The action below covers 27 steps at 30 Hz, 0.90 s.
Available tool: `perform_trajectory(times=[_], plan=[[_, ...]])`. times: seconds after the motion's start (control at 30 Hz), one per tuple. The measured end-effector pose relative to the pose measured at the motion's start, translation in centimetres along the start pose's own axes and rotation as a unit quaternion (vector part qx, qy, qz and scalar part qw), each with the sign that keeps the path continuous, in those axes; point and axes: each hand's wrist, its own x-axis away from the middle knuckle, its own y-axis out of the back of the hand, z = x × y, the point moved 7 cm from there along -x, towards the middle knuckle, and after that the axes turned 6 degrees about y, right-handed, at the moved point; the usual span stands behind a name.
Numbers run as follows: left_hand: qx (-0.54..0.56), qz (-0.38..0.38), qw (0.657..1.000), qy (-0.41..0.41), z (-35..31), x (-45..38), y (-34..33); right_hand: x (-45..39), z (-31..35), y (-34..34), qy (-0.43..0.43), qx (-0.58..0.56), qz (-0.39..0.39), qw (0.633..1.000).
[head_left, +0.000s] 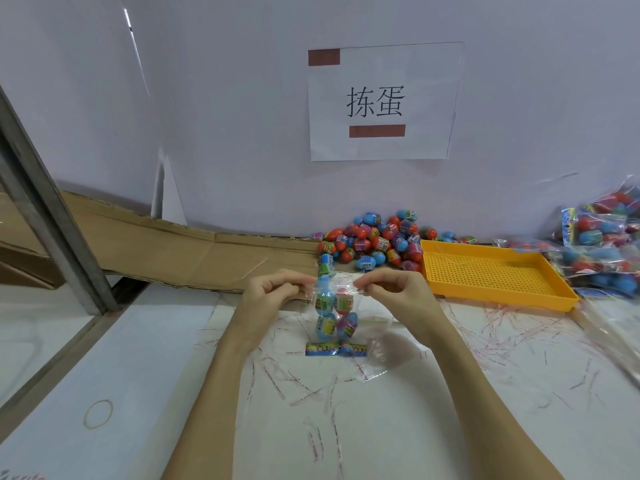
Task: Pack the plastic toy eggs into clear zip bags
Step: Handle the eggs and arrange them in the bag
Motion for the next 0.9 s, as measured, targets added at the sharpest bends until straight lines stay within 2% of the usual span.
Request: perform_trajectory(times=[0.23,0.4,0.57,0.7,0.77,0.83,0.9], plan=[[-0.033,-0.049,0.998,0.008,0.1,-0.3,-0.3,-0.1,-0.1,-0.4,-0.007,-0.032,-0.005,0.999],[-0.023,-0.05,0.999,0.0,-0.2,-0.3,-0.2,-0.1,-0.1,-0.9,0.013,0.03,0.004,0.999],[-0.052,0.001,0.998,-0.019,-0.6,0.0,-0.9,0.0,0.6,-1.0,0.033,-0.035,-0.01,0.999],[-0.009,0.037,0.999,0.003,-1.0,0.0,-1.8,0.3,0.9,-2.1,0.034,-0.093,0.058,0.993],[-0.037,0.048,0.998,-0.001,-1.2,0.1,-2.5,0.5,1.2,-2.9,0.044,-0.096,0.079,0.991],[-0.061,0.03,0.998,-0.003,-1.2,0.1,-3.1,0.5,1.3,-3.3,0.045,-0.11,0.07,0.99],[-0.051,-0.039,0.998,-0.002,-1.2,-0.1,-2.5,0.3,1.2,-3.0,0.036,-0.105,0.04,0.993]])
